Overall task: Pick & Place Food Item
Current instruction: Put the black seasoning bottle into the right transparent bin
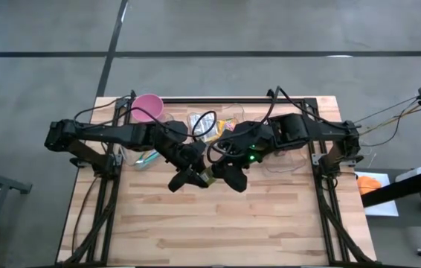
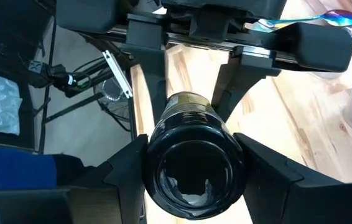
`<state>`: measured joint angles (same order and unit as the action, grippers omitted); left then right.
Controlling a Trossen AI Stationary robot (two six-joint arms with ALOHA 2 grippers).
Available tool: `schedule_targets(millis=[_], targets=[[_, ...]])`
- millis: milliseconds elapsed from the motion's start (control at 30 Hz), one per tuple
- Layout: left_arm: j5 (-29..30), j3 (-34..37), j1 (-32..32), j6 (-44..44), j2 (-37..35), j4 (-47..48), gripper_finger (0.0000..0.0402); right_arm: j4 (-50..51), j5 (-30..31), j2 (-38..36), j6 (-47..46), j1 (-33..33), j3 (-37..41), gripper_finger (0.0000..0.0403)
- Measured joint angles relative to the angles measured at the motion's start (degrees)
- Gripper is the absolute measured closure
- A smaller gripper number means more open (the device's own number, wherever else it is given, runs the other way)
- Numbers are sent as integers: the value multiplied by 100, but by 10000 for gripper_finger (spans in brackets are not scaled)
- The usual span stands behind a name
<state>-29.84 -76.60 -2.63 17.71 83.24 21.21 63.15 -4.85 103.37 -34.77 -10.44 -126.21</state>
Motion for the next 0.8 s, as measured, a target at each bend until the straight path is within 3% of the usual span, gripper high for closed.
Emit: schedule_targets(millis=[233, 367, 700, 800], targets=[[84, 0, 14, 278, 0, -34, 110, 223, -36, -140, -104, -10, 11, 206], [155, 0, 61, 475, 0, -9, 62, 363, 26, -319, -229, -8, 9, 206], [469, 0, 333, 778, -406, 377, 44, 2577, 906, -890, -874, 0, 8, 206], [705, 0, 376, 778, -633, 479, 44, 2647, 1087, -1126, -987, 0, 119, 206]])
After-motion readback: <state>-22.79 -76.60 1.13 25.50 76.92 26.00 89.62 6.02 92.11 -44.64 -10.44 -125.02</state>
